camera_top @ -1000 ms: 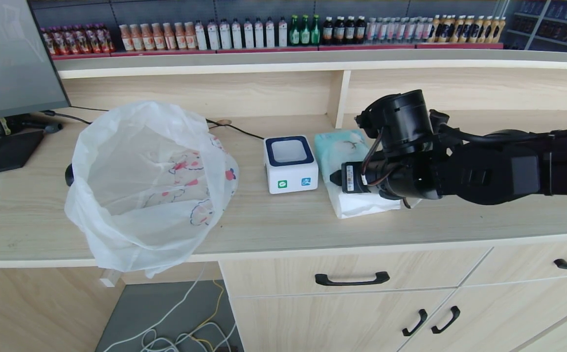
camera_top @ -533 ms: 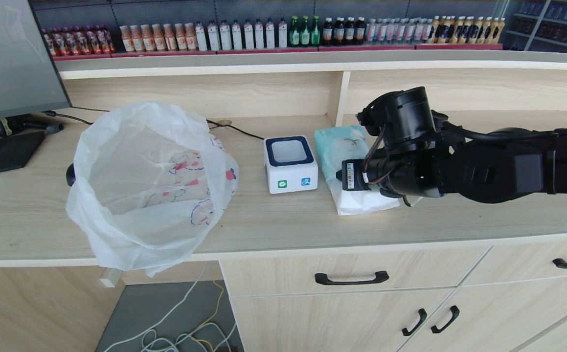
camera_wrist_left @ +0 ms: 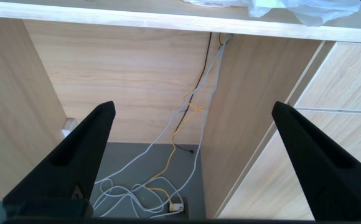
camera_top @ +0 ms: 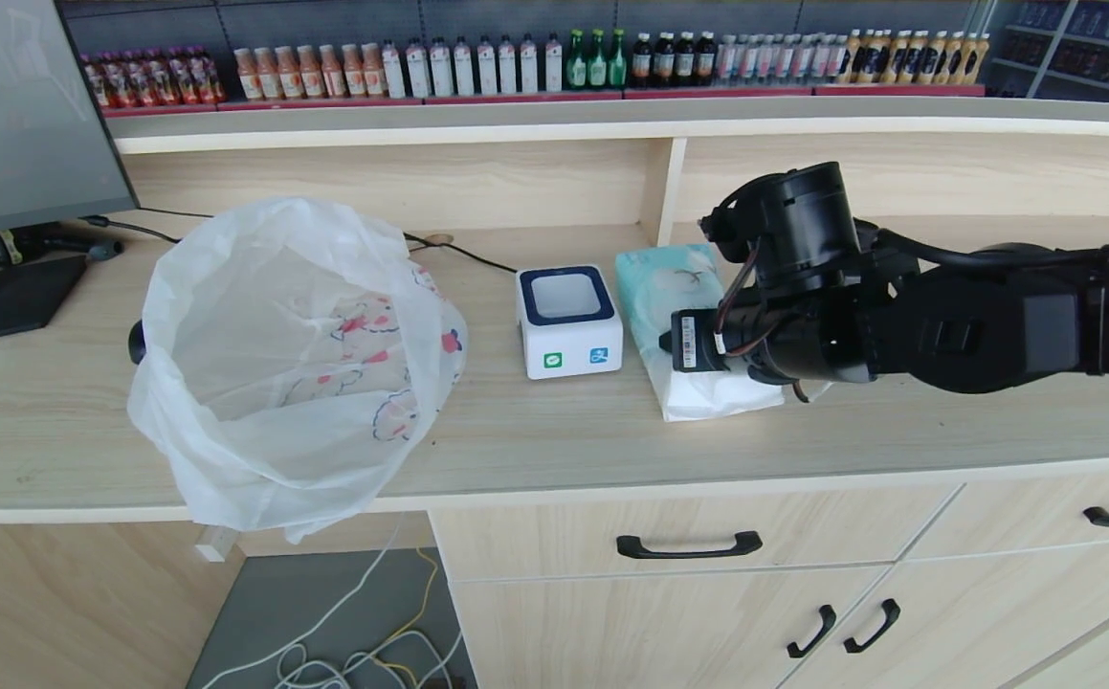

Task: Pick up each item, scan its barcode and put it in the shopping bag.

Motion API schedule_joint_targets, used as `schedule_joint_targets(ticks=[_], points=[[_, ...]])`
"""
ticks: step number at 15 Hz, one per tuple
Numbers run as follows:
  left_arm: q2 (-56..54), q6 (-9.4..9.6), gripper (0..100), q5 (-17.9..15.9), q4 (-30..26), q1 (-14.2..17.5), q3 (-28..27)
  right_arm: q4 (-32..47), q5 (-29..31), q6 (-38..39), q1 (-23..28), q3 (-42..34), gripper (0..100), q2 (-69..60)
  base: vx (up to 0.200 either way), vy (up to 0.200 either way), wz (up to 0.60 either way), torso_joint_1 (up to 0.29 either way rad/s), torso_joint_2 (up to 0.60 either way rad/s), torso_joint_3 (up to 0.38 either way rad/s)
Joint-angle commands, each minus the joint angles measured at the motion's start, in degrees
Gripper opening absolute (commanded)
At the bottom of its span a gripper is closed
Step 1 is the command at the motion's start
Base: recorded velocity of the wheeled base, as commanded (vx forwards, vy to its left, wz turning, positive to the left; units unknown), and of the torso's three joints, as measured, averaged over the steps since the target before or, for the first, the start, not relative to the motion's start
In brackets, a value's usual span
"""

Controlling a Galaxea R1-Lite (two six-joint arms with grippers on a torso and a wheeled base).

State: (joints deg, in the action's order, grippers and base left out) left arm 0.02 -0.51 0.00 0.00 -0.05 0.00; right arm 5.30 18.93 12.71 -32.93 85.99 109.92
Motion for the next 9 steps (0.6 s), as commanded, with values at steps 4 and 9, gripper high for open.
schedule_joint_targets(ticks=[4, 9], points=[[0.0, -0.02, 100, 0.0, 0.0, 0.0, 0.0, -0.4, 0.3, -1.6, -2.6, -0.7, 0, -7.4, 0.000, 0.000, 0.00, 0.000, 0.00, 0.000], [0.0, -0.02, 100, 0.0, 0.0, 0.0, 0.0, -0.5, 2.7, -1.9, -6.5, -6.2, 0, -15.5, 0.000, 0.000, 0.00, 0.000, 0.00, 0.000]])
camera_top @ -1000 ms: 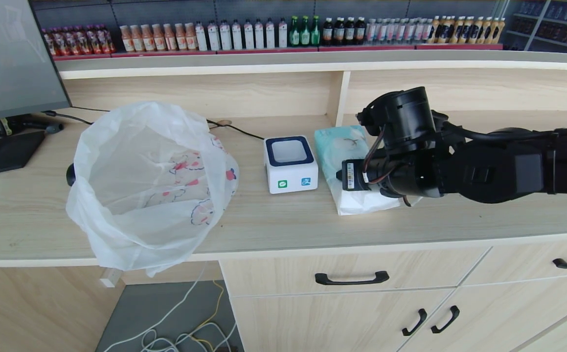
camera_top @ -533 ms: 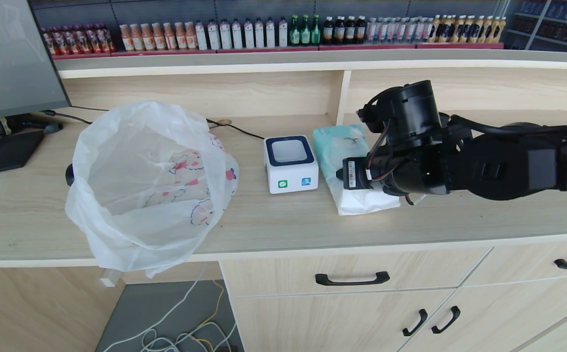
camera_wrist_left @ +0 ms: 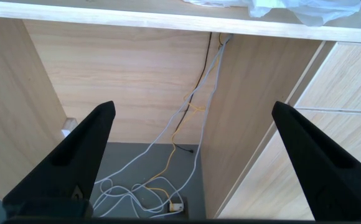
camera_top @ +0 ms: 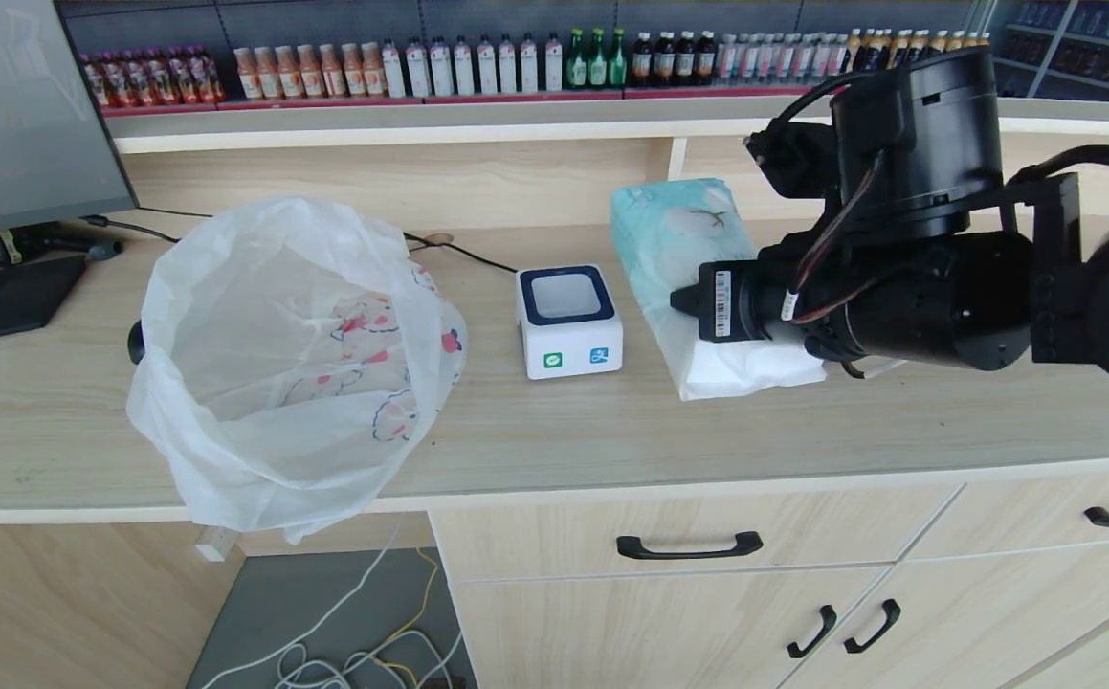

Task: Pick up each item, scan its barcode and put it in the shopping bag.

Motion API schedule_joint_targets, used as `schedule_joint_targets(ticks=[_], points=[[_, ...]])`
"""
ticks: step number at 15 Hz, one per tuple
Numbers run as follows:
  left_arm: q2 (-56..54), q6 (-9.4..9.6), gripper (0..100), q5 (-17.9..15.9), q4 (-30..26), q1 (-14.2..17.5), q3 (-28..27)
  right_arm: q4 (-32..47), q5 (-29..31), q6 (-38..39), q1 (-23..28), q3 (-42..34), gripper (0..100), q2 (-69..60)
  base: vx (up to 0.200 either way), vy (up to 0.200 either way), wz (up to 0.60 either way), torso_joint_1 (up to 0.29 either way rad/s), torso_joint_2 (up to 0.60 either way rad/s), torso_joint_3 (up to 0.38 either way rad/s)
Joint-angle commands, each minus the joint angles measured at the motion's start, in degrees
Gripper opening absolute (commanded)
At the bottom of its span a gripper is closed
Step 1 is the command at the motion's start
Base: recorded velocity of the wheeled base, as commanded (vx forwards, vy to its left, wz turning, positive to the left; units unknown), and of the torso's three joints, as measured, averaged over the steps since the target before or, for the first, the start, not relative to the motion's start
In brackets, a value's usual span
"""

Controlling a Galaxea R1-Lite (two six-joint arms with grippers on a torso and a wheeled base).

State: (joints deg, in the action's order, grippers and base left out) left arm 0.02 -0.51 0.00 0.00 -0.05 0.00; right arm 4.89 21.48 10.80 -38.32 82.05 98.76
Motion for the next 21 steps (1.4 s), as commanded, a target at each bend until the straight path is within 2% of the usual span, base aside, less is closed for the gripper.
schedule_joint_targets(ticks=[1, 4, 8, 13, 15, 21], points=[[0.0, -0.02, 100, 0.0, 0.0, 0.0, 0.0, -0.1, 0.7, 0.0, -2.2, -5.4, 0, -7.5, 0.000, 0.000, 0.00, 0.000, 0.00, 0.000], [0.0, -0.02, 100, 0.0, 0.0, 0.0, 0.0, -0.4, 3.4, 0.0, -4.8, -13.1, 0, -15.3, 0.000, 0.000, 0.00, 0.000, 0.00, 0.000], [0.0, -0.02, 100, 0.0, 0.0, 0.0, 0.0, -2.0, 3.4, 0.1, -5.4, -22.4, 0, -23.7, 0.000, 0.000, 0.00, 0.000, 0.00, 0.000], [0.0, -0.02, 100, 0.0, 0.1, 0.0, 0.0, -21.9, 2.7, 2.2, -6.6, -33.3, 0, -24.2, 0.000, 0.000, 0.00, 0.000, 0.00, 0.000], [0.0, -0.02, 100, 0.0, 0.0, 0.0, 0.0, -27.3, -0.8, 5.2, -7.1, -36.4, 0, -25.6, 0.000, 0.000, 0.00, 0.000, 0.00, 0.000], [0.0, -0.02, 100, 0.0, 0.0, 0.0, 0.0, -27.7, -10.3, 9.5, -8.2, -44.1, 0, -32.9, 0.000, 0.000, 0.00, 0.000, 0.00, 0.000]])
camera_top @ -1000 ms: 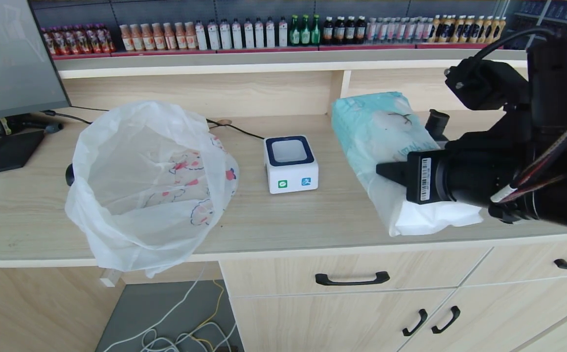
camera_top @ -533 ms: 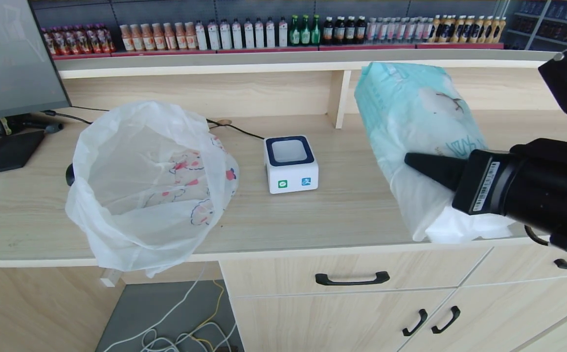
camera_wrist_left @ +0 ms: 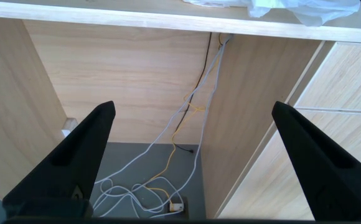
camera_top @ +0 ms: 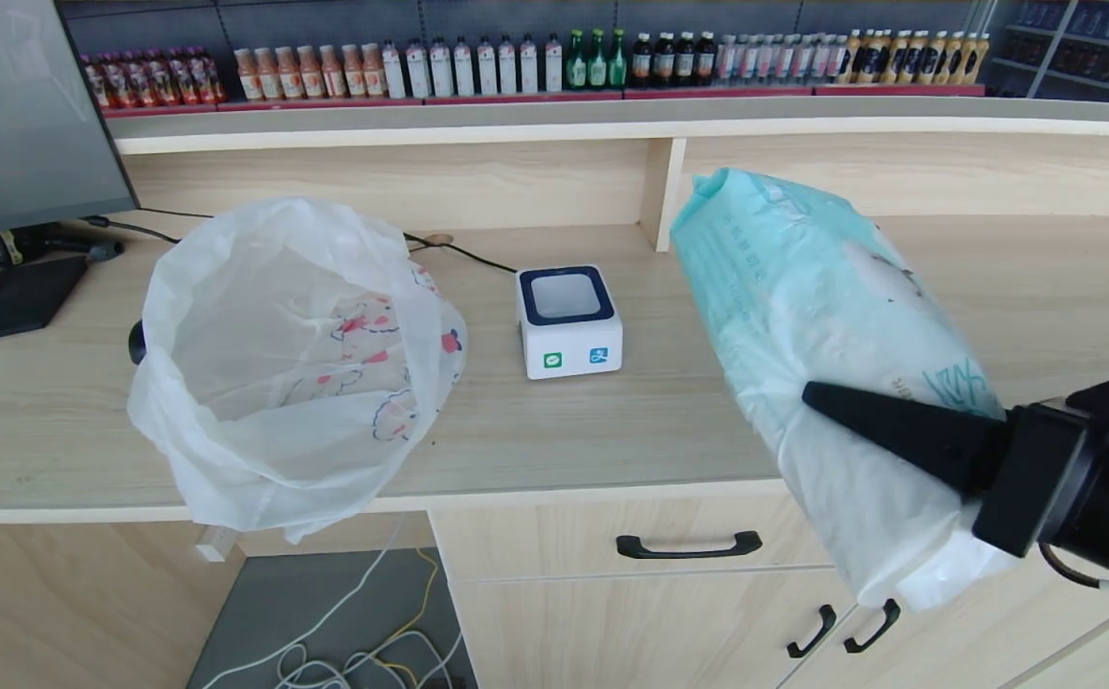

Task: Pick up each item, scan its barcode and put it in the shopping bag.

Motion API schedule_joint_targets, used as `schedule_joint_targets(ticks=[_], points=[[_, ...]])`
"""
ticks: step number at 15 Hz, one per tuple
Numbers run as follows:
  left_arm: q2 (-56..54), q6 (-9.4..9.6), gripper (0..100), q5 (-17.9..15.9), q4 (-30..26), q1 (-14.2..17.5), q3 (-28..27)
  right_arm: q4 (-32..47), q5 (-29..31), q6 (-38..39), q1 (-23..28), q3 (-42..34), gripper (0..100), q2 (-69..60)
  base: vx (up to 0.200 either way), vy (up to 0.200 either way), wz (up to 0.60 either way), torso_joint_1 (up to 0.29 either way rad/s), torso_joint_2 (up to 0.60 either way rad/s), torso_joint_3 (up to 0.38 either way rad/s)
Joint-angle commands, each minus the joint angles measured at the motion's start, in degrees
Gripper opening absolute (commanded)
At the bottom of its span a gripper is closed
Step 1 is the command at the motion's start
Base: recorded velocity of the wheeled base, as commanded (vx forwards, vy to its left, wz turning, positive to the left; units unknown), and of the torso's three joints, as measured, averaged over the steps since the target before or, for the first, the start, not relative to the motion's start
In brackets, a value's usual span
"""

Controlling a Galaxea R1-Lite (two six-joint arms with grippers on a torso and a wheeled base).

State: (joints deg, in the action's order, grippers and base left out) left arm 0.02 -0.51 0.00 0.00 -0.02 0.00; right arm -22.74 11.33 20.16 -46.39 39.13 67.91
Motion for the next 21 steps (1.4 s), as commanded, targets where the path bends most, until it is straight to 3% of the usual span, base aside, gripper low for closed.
schedule_joint_targets(ticks=[1, 5, 10, 14, 19, 21], points=[[0.0, -0.02, 100, 0.0, 0.0, -0.1, 0.0, -0.1, -1.5, 2.0, 0.0, -1.6, 0, -2.4, 0.000, 0.000, 0.00, 0.000, 0.00, 0.000], [0.0, -0.02, 100, 0.0, 0.0, 0.0, 0.0, -2.5, -9.4, 9.7, 0.1, -5.3, 0, -2.1, 0.000, 0.000, 0.00, 0.000, 0.00, 0.000], [0.0, -0.02, 100, 0.0, 0.0, 0.0, 0.0, -12.5, -17.0, 16.0, -0.3, -13.2, 0, 0.1, 0.000, 0.000, 0.00, 0.000, 0.00, 0.000], [0.0, -0.02, 100, 0.0, 0.0, 0.0, 0.0, -16.3, -26.1, 22.5, -0.3, -12.8, 0, 5.4, 0.000, 0.000, 0.00, 0.000, 0.00, 0.000], [0.0, -0.02, 100, 0.0, 0.0, 0.0, 0.0, -33.4, -30.0, 33.1, -0.3, -12.8, 0, 15.8, 0.000, 0.000, 0.00, 0.000, 0.00, 0.000], [0.0, -0.02, 100, 0.0, 0.0, -0.1, 0.0, -37.1, -33.3, 42.2, -0.3, -13.5, 0, 15.8, 0.000, 0.000, 0.00, 0.000, 0.00, 0.000]])
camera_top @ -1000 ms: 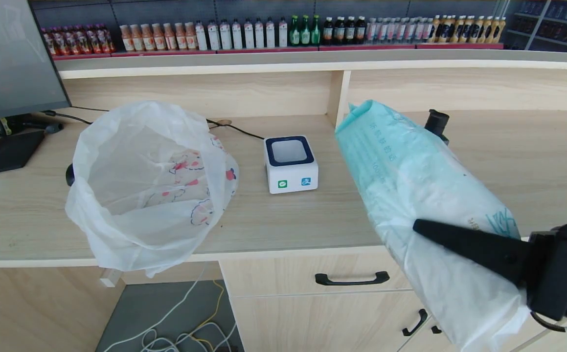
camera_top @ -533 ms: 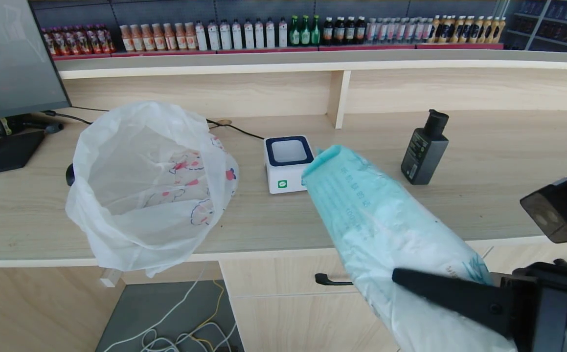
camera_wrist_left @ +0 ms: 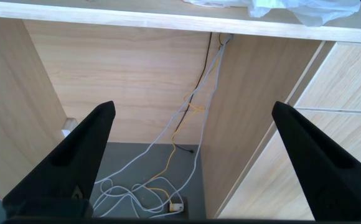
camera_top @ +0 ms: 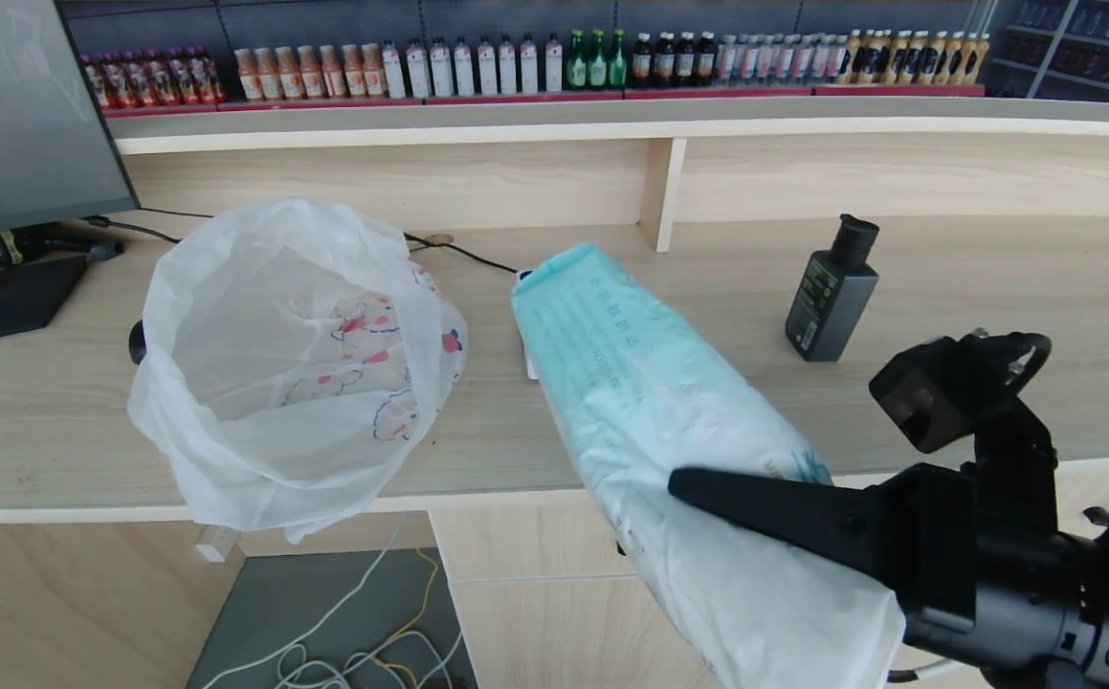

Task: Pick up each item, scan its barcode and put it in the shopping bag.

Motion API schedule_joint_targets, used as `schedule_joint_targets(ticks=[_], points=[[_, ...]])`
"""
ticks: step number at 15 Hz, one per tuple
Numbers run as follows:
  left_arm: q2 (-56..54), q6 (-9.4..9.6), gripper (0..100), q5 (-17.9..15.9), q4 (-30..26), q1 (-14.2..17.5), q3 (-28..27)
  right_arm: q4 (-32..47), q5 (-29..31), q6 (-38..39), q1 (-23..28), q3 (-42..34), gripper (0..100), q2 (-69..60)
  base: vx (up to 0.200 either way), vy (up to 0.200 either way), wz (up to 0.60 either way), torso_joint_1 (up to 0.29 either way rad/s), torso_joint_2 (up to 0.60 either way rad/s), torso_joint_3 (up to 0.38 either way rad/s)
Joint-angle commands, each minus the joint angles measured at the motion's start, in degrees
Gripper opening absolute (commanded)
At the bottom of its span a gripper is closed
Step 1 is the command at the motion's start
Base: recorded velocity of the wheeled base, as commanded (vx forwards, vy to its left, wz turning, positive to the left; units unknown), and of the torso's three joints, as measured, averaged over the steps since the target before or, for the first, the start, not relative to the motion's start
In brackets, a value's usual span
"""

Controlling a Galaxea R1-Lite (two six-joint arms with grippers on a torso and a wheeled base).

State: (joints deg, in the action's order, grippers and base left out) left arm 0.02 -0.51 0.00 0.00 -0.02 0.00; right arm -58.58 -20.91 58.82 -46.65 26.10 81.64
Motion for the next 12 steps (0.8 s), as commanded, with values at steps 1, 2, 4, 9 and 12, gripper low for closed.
schedule_joint_targets(ticks=[1, 2, 4, 9, 12], points=[[0.0, -0.02, 100, 0.0, 0.0, 0.0, 0.0, -2.9, -1.2, 10.4, 0.0, -0.2, 0, 1.9, 0.000, 0.000, 0.00, 0.000, 0.00, 0.000], [0.0, -0.02, 100, 0.0, 0.1, -0.1, 0.0, -3.9, -1.2, 15.4, 0.1, 0.1, 0, 2.2, 0.000, 0.000, 0.00, 0.000, 0.00, 0.000], [0.0, -0.02, 100, 0.0, 0.0, 0.0, 0.0, -6.9, -1.2, 25.0, 0.3, 0.4, 0, 2.7, 0.000, 0.000, 0.00, 0.000, 0.00, 0.000], [0.0, -0.02, 100, 0.0, 0.0, 0.0, 0.0, -13.2, -1.3, 35.6, 0.1, -0.2, 0, 9.1, 0.000, 0.000, 0.00, 0.000, 0.00, 0.000], [0.0, -0.02, 100, 0.0, 0.1, 0.0, 0.0, -18.4, -5.1, 43.4, 0.1, -1.8, 0, 9.3, 0.000, 0.000, 0.00, 0.000, 0.00, 0.000]])
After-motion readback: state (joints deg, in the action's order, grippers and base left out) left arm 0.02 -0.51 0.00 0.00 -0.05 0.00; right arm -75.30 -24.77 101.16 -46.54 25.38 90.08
